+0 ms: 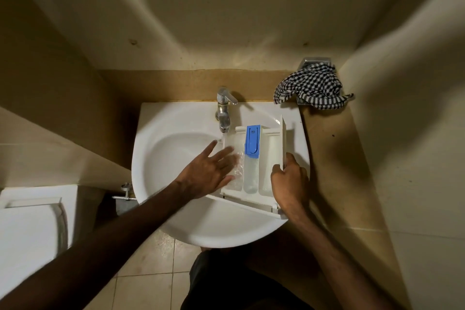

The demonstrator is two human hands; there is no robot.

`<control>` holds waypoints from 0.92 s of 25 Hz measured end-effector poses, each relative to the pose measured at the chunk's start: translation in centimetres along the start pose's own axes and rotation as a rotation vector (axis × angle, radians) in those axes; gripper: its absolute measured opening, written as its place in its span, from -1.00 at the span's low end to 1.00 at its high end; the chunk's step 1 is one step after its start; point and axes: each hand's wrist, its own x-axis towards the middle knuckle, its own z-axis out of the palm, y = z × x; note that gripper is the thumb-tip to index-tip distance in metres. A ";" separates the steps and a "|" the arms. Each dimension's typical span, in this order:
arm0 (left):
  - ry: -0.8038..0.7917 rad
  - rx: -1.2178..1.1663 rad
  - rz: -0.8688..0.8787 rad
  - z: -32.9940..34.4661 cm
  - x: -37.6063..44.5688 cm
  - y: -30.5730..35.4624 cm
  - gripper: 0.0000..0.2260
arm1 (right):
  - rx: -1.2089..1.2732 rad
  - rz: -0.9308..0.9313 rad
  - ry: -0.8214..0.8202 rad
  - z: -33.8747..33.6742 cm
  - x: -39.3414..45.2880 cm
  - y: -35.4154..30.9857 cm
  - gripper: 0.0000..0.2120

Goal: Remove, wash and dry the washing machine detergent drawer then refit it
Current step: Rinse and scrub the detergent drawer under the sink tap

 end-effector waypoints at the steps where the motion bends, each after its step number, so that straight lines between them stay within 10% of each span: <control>1: -0.057 0.007 -0.050 -0.4 0.7 -0.6 -0.49 | 0.006 0.002 -0.002 -0.1 0.4 -0.2 -0.79; 6: -0.123 -0.007 -0.236 -1.6 1.6 -1.8 -0.40 | 0.079 0.019 -0.039 -0.3 1.9 -0.6 -0.68; 13: 0.003 0.130 0.071 -2.2 -0.1 -2.8 -0.69 | 0.180 0.019 -0.080 1.9 2.7 -0.9 -0.69; 18: -0.219 0.191 -0.186 -3.1 1.4 -2.2 -0.38 | 0.227 0.052 -0.134 3.4 3.0 -0.5 -0.65; 23: -0.321 0.202 -0.174 -3.6 1.8 -1.7 -0.49 | 0.228 0.068 -0.104 3.9 2.6 -0.6 -0.62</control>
